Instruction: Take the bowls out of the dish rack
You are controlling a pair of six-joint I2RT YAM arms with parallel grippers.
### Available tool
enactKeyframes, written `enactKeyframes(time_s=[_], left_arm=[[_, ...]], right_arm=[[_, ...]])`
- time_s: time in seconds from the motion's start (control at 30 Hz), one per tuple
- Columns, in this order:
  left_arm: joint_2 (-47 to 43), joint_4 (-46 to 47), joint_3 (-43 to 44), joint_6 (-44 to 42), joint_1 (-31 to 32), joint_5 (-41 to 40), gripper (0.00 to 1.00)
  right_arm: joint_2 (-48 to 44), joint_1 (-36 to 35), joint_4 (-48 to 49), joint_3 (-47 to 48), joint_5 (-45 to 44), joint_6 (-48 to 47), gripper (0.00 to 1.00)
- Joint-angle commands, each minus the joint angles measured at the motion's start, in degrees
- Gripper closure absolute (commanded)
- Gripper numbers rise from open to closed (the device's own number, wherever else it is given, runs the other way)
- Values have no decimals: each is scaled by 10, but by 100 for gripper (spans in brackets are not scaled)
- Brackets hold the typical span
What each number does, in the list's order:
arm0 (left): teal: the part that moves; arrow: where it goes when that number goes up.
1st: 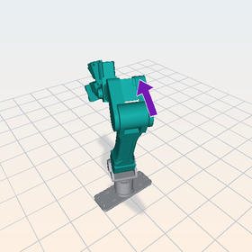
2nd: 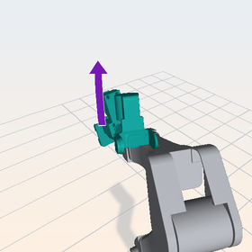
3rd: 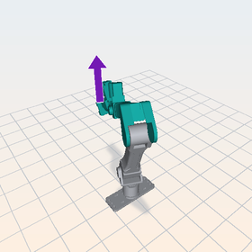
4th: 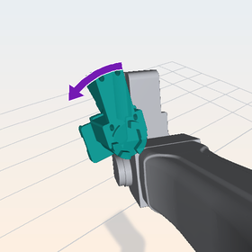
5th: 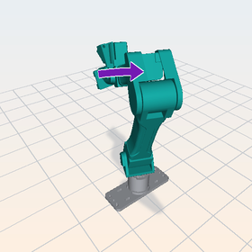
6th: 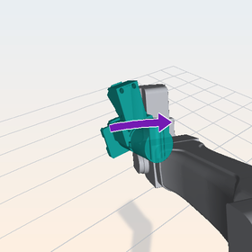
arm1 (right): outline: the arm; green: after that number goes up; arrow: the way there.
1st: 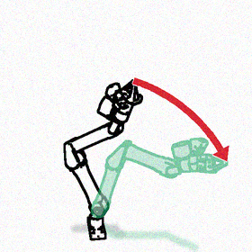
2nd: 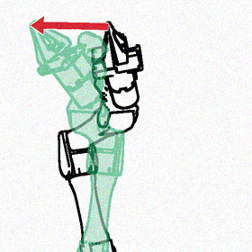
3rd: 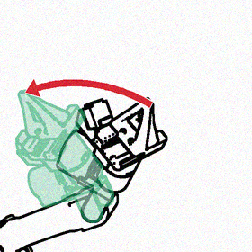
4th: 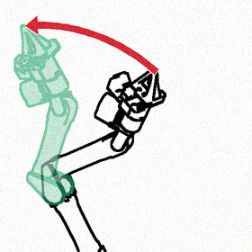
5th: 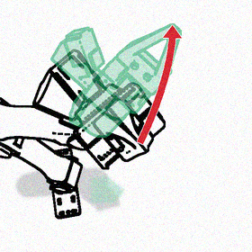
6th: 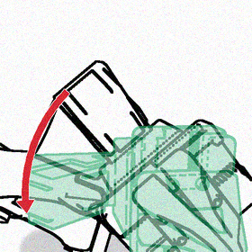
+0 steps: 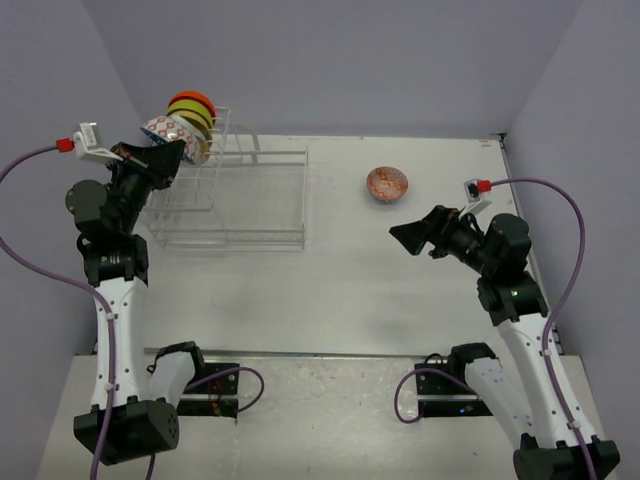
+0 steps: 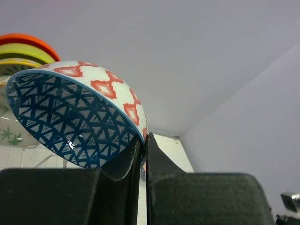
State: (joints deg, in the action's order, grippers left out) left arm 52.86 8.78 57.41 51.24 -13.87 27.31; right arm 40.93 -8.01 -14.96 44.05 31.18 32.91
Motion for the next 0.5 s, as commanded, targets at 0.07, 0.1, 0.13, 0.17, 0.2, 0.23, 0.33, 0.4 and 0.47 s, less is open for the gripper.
enactKeyframes(time_s=[0.07,0.1,0.13,0.17,0.2,0.23,0.33,0.4,0.47], left_arm=[[-31,40,38,-91,-3,122,100],[-48,35,37,-112,0,131,100],[-56,26,38,-119,7,150,100],[-63,22,39,-125,12,163,100],[-72,20,39,-134,20,180,100],[-78,4,42,-141,41,181,100],[-81,-31,53,-180,105,175,100],[-63,-39,55,-190,171,168,100],[-28,-59,61,-228,229,147,100]], right_arm=[[9,0,13,49,16,-3,1],[13,0,9,68,20,-3,1],[22,0,4,80,25,-1,2],[29,-1,-8,92,31,-1,3],[47,-1,-15,120,47,-3,5],[57,-1,-37,138,53,-9,5],[99,-11,-102,209,50,-33,7],[114,-32,-125,251,38,-46,7],[136,-55,-168,299,18,-71,7]])
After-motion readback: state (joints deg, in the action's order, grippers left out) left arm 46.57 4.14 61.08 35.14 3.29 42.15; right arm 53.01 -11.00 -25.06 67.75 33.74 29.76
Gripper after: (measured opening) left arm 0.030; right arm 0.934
